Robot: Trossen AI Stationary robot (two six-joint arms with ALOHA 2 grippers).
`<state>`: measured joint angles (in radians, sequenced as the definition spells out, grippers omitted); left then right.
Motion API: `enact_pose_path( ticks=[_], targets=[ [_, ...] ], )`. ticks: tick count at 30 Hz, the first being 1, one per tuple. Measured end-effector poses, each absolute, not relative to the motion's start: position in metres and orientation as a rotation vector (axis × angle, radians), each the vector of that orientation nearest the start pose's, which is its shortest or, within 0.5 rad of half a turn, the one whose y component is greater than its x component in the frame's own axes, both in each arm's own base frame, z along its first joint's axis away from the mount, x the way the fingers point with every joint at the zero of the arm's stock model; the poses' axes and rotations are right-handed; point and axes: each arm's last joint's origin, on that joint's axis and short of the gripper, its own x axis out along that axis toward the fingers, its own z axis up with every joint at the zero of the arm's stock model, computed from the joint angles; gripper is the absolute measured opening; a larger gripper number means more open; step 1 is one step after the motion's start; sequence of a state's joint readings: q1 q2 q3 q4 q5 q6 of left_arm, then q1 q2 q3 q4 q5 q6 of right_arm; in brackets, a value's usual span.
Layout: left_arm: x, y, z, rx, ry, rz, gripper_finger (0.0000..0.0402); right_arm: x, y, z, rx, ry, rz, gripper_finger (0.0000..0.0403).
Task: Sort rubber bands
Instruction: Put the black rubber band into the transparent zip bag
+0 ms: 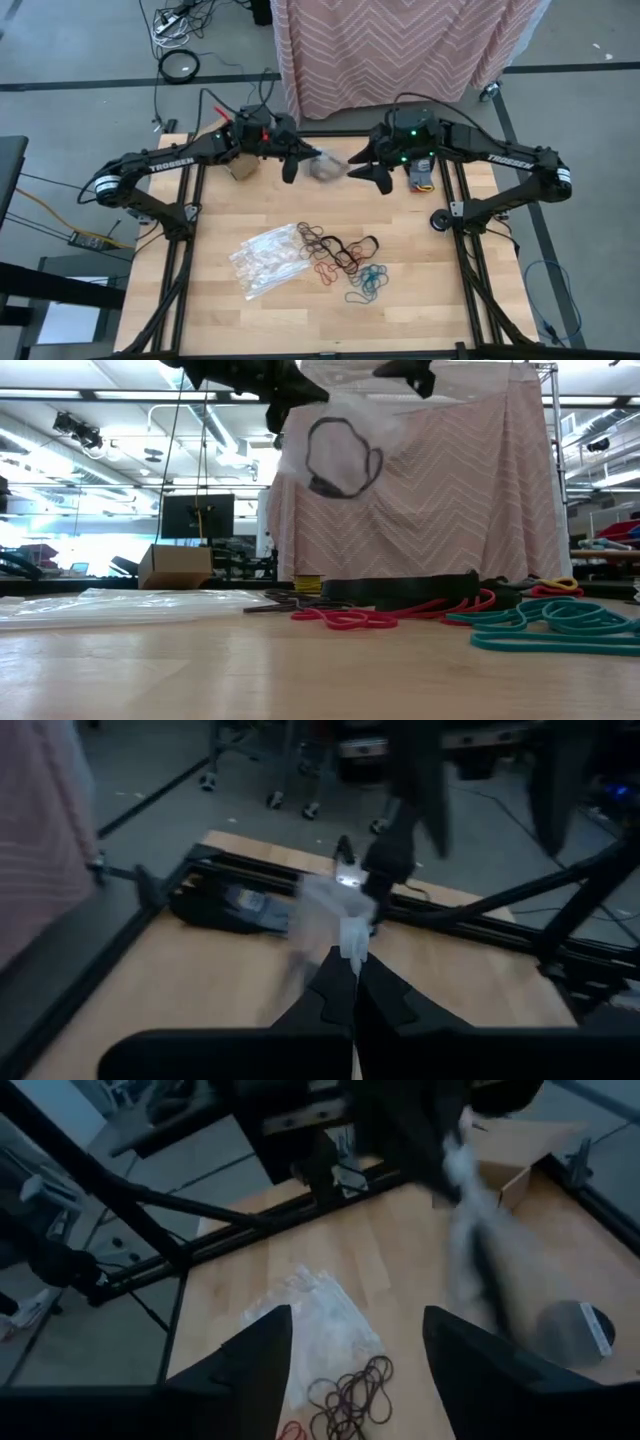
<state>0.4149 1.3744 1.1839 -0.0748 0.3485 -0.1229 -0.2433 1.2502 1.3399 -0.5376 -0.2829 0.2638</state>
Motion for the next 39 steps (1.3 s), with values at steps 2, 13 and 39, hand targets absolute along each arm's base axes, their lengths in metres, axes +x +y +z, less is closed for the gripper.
enact_pose_path(
  ticks=[2, 13, 39],
  targets=[
    [0.281, 0.121, 0.354, -0.212, 0.245, 0.104, 0.0000, 0.251, -0.051, 0.393, 0.382, 0.475, -0.012, 0.0205],
    [0.219, 0.118, 0.393, -0.135, 0.187, 0.249, 0.0000, 0.259, -0.020, 0.337, 0.330, 0.985, -0.110, 0.0168],
    [0.201, 0.108, 0.398, -0.139, 0.219, 0.288, 0.0000, 0.228, 0.017, 0.135, 0.667, 1.074, -0.324, 0.0155]
  ],
)
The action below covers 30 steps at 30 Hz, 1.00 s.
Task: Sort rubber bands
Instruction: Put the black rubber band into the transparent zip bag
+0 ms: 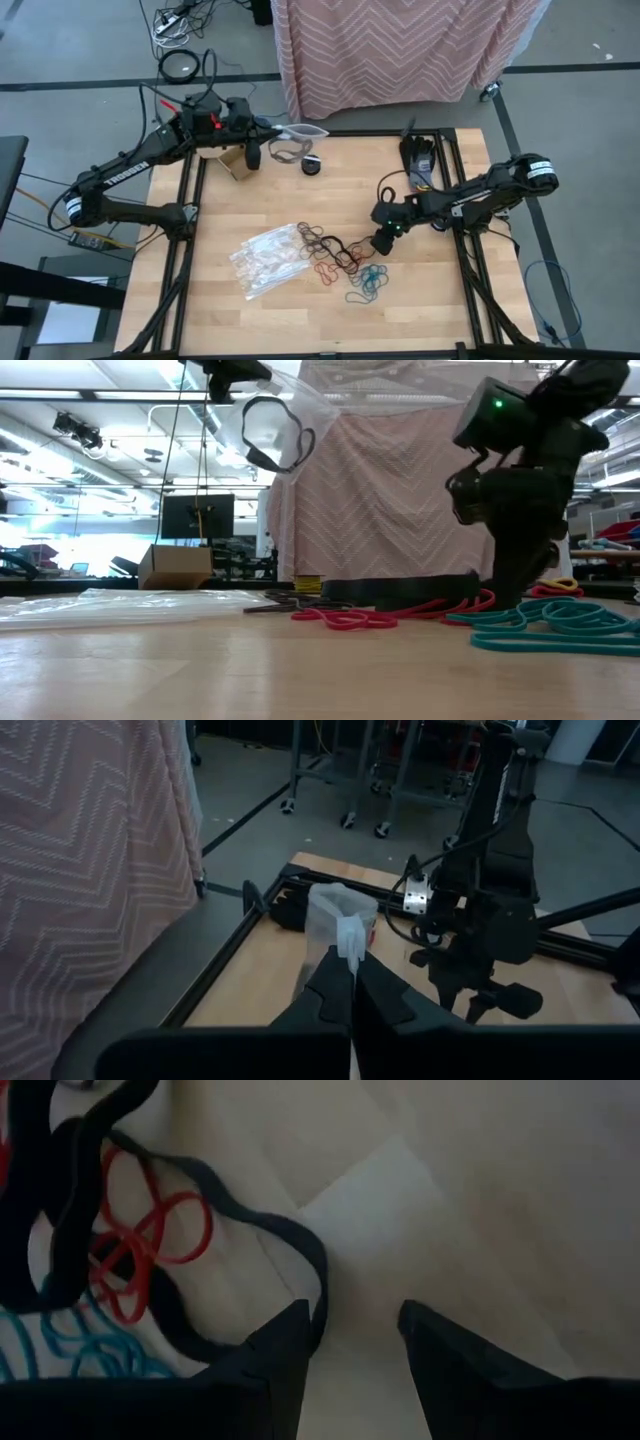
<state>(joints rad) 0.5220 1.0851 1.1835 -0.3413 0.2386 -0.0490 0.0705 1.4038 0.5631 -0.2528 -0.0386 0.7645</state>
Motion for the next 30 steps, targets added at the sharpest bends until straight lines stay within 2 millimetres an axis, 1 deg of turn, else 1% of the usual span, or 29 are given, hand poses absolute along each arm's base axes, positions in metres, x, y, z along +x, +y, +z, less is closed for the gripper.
enact_pose_path(
  ticks=[2, 4, 6, 8, 9, 12, 15, 18, 20, 24, 26, 28, 30],
  targets=[
    [0.201, 0.108, 0.397, -0.140, 0.224, 0.288, 0.0000, 0.225, 0.018, 0.133, 0.682, 1.064, -0.360, 0.0149],
    [0.201, 0.108, 0.397, -0.140, 0.225, 0.288, 0.0000, 0.224, 0.018, 0.132, 0.716, 1.054, -0.403, 0.0128],
    [0.201, 0.108, 0.397, -0.140, 0.226, 0.286, 0.0000, 0.223, 0.018, 0.131, 0.735, 1.044, -0.447, 0.0086],
    [0.201, 0.108, 0.396, -0.141, 0.233, 0.287, 0.0000, 0.222, 0.018, 0.130, 0.756, 1.038, -0.485, 0.0030],
    [0.201, 0.107, 0.396, -0.142, 0.238, 0.288, 0.0000, 0.223, 0.017, 0.130, 0.764, 1.032, -0.497, 0.0016],
    [0.200, 0.107, 0.395, -0.144, 0.245, 0.289, 0.0000, 0.223, 0.017, 0.131, 0.817, 1.007, -0.543, 0.0005],
    [0.200, 0.107, 0.395, -0.143, 0.244, 0.290, 0.0000, 0.223, 0.015, 0.138, 0.809, 0.963, -0.580, 0.0001],
    [0.200, 0.107, 0.395, -0.143, 0.244, 0.290, 0.0000, 0.230, 0.015, 0.163, 0.767, 0.902, -0.568, 0.0000],
    [0.201, 0.108, 0.395, -0.144, 0.245, 0.290, 0.0000, 0.230, 0.013, 0.182, 0.702, 0.906, -0.581, 0.0000],
    [0.206, 0.110, 0.391, -0.160, 0.263, 0.279, 0.0000, 0.234, 0.007, 0.231, 0.564, 0.868, -0.610, 0.0000],
    [0.209, 0.112, 0.389, -0.163, 0.270, 0.278, 0.0000, 0.235, 0.003, 0.251, 0.498, 0.874, -0.600, 0.0000],
    [0.212, 0.113, 0.386, -0.168, 0.279, 0.270, 0.0000, 0.235, -0.003, 0.263, 0.446, 0.898, -0.571, 0.0000],
    [0.216, 0.115, 0.383, -0.175, 0.292, 0.264, 0.0000, 0.234, -0.006, 0.262, 0.403, 0.944, -0.529, 0.0002]
  ],
)
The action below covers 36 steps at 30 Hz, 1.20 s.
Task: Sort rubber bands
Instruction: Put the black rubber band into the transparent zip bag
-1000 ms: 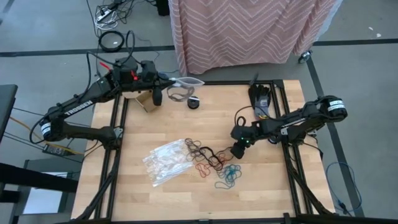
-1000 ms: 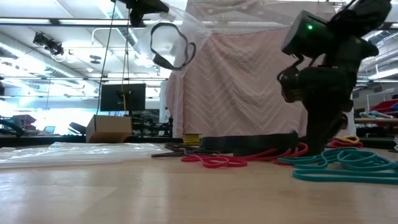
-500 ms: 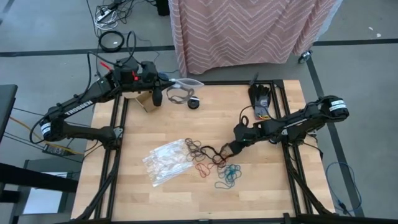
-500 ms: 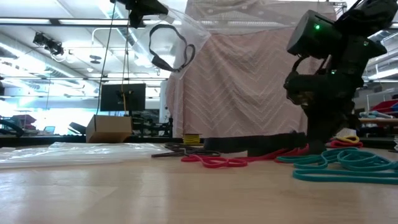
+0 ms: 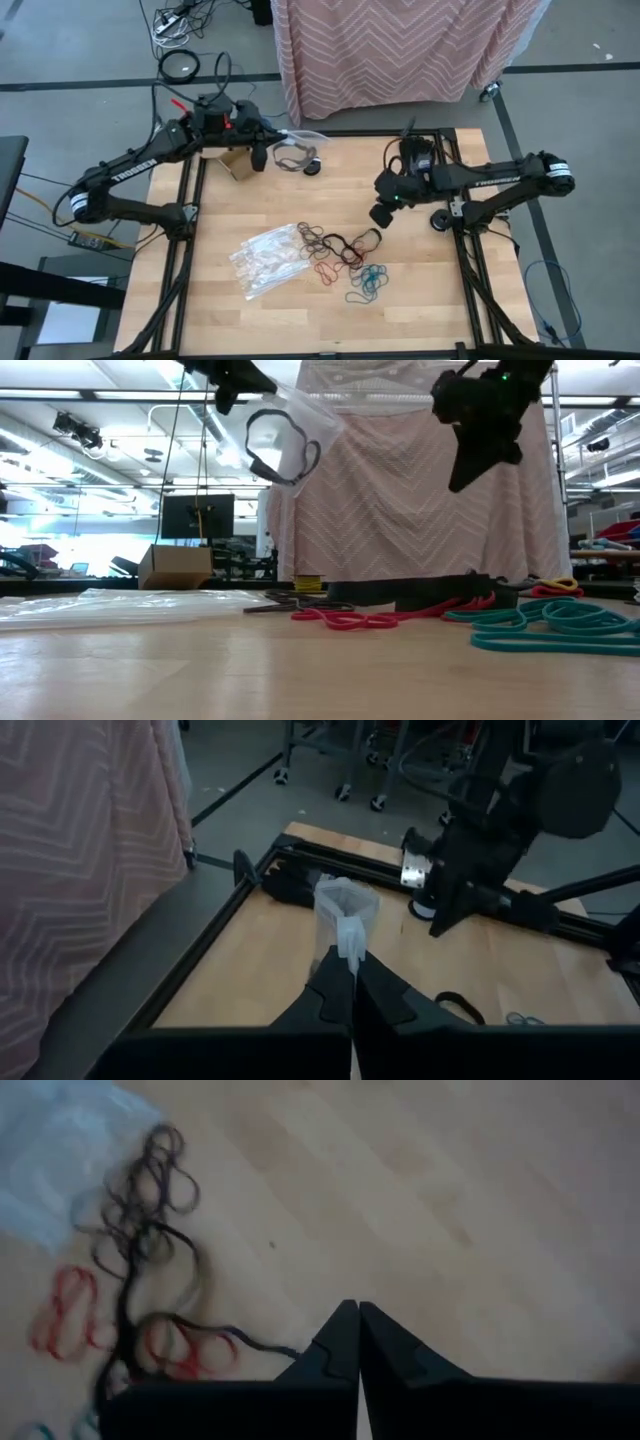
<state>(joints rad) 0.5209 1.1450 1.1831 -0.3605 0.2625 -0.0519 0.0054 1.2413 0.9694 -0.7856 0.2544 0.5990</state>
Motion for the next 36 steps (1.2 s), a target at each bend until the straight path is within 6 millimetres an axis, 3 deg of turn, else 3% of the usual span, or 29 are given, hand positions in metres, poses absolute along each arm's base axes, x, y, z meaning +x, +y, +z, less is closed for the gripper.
enact_pose_path(
  ticks=[5, 10, 14, 19, 23, 31, 34, 36],
  targets=[
    [0.221, 0.117, 0.379, -0.186, 0.307, 0.236, 0.0000, 0.232, -0.009, 0.236, 0.432, 1.069, -0.387, 0.0043],
    [0.222, 0.116, 0.380, -0.179, 0.293, 0.228, 0.0000, 0.231, -0.007, 0.201, 0.502, 1.028, -0.280, 0.0120],
    [0.222, 0.116, 0.381, -0.176, 0.286, 0.228, 0.0000, 0.224, -0.007, 0.176, 0.532, 1.015, -0.308, 0.0174],
    [0.222, 0.116, 0.380, -0.177, 0.287, 0.228, 0.0000, 0.215, -0.008, 0.155, 0.568, 1.009, -0.311, 0.0203],
    [0.222, 0.116, 0.381, -0.176, 0.286, 0.228, 0.0000, 0.217, -0.008, 0.147, 0.597, 0.963, -0.308, 0.0204],
    [0.222, 0.116, 0.381, -0.181, 0.286, 0.229, 0.0000, 0.234, -0.003, 0.121, 0.606, 1.027, -0.354, 0.0177],
    [0.222, 0.116, 0.381, -0.184, 0.285, 0.231, 0.0000, 0.237, -0.002, 0.119, 0.653, 1.026, -0.434, 0.0134],
    [0.222, 0.116, 0.381, -0.187, 0.286, 0.233, 0.0000, 0.236, -0.003, 0.122, 0.661, 1.019, -0.465, 0.0070]
  ],
)
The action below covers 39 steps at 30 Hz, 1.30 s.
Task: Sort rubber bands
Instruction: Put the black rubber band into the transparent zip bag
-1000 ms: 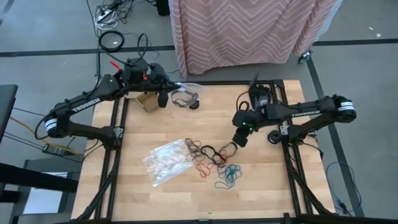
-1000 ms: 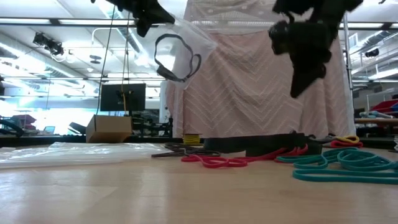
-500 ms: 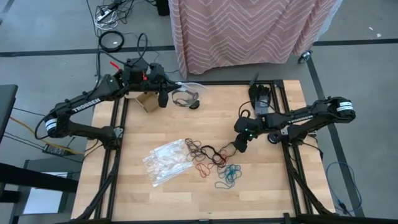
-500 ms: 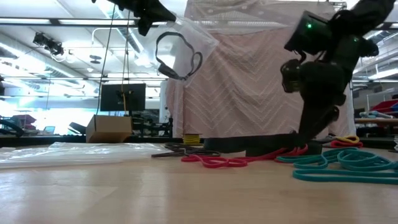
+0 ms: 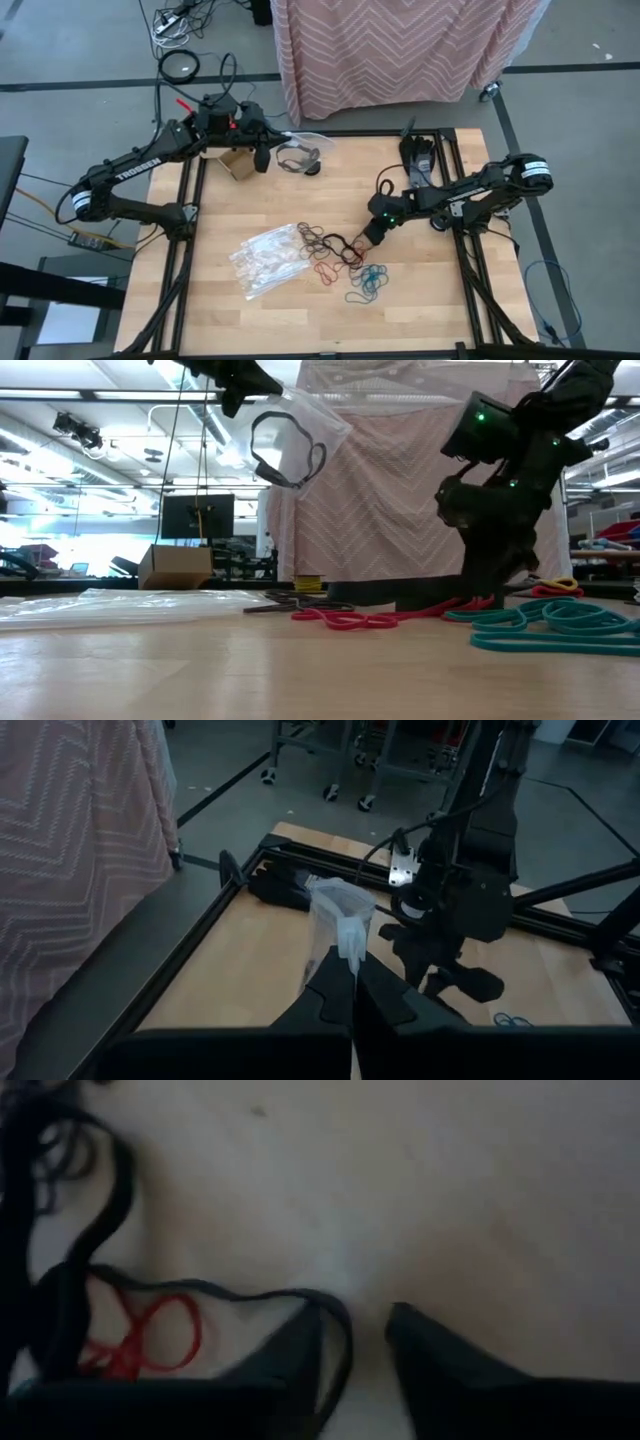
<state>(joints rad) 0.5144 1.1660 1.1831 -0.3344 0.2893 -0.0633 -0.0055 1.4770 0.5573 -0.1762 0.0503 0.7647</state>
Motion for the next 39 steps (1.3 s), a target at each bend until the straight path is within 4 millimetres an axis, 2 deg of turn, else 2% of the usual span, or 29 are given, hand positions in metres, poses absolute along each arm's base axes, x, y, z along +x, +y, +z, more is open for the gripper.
enact_pose_path(
  ticks=[1, 2, 4, 9, 15, 19, 27, 33, 39],
  targets=[
    [0.222, 0.116, 0.381, -0.187, 0.285, 0.233, 0.0000, 0.236, -0.003, 0.126, 0.654, 1.008, -0.467, 0.0037],
    [0.222, 0.116, 0.381, -0.187, 0.285, 0.233, 0.0000, 0.236, -0.003, 0.130, 0.644, 1.001, -0.467, 0.0020],
    [0.222, 0.116, 0.381, -0.186, 0.285, 0.237, 0.0000, 0.234, -0.004, 0.139, 0.649, 0.994, -0.484, 0.0009],
    [0.223, 0.117, 0.382, -0.180, 0.268, 0.240, 0.0000, 0.232, -0.006, 0.185, 0.577, 0.950, -0.543, 0.0001],
    [0.227, 0.117, 0.384, -0.186, 0.233, 0.234, 0.0000, 0.229, -0.010, 0.262, 0.366, 0.914, -0.596, 0.0001],
    [0.235, 0.116, 0.381, -0.184, 0.232, 0.213, 0.0000, 0.229, -0.015, 0.316, 0.269, 0.812, -0.624, 0.0000],
    [0.262, 0.114, 0.364, -0.196, 0.271, 0.161, 0.0000, 0.225, -0.028, 0.401, 0.114, 0.614, -0.708, 0.0000],
    [0.282, 0.109, 0.352, -0.197, 0.290, 0.121, 0.0000, 0.219, -0.038, 0.444, 0.054, 0.483, -0.767, 0.0000],
    [0.297, 0.109, 0.345, -0.209, 0.267, 0.102, 0.0000, 0.224, -0.046, 0.460, 0.007, 0.456, -0.772, 0.0000]
  ],
)
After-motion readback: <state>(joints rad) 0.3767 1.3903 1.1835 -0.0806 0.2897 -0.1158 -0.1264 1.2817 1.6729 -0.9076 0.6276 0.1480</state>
